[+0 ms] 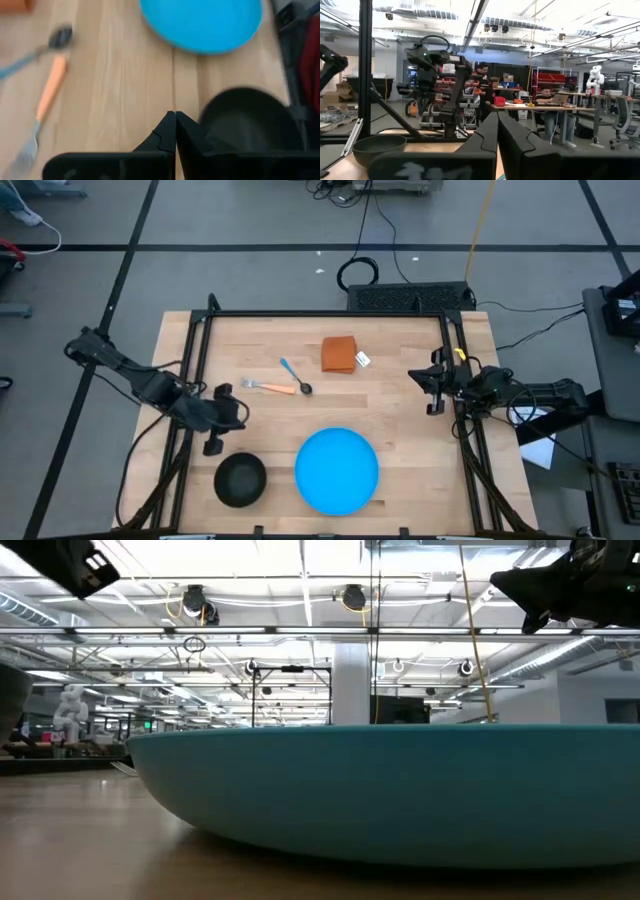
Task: Set table place
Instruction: Put the black bowl on top of the blue plate
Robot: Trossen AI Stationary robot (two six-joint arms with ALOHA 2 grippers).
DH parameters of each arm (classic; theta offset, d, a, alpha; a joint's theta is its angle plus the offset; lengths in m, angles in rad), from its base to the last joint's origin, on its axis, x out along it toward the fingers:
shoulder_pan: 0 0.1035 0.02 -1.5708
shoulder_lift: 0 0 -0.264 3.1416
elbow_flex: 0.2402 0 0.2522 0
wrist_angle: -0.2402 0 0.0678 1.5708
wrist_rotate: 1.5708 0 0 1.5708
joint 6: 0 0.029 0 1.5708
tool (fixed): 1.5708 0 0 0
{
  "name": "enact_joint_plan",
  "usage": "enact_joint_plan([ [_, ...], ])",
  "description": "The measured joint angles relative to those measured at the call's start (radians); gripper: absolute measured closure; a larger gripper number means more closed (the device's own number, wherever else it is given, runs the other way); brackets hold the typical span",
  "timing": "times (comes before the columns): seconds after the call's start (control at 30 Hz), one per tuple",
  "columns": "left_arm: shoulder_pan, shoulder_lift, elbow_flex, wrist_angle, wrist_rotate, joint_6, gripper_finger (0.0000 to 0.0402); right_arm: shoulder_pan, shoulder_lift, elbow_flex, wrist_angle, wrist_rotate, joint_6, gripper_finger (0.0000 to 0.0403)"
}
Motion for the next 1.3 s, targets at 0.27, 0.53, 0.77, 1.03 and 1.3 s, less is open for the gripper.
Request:
enact_joint_plan([
  [0.27, -0.035, 0.197, 0.017, -0.061, 0.150, -0.125, 0.0313, 0.000, 0.000, 0.000, -0.008, 0.000, -0.006, 0.0403],
  [0.53, -0.073, 0.341, 0.017, -0.037, 0.236, -0.167, 0.0247, 0.000, 0.000, 0.000, -0.020, 0.000, -0.001, 0.0403],
  [0.77, -0.076, 0.368, 0.017, -0.007, 0.258, -0.174, 0.0227, 0.000, 0.000, 0.000, -0.020, 0.000, 0.001, 0.0403],
  [1.03, -0.067, 0.368, 0.017, -0.004, 0.248, -0.158, 0.0226, 0.000, 0.000, 0.000, -0.022, 0.000, 0.001, 0.0403],
  [1.3, -0.052, 0.368, 0.017, -0.008, 0.244, -0.144, 0.0226, 0.000, 0.000, 0.000, -0.023, 0.000, 0.001, 0.0403],
])
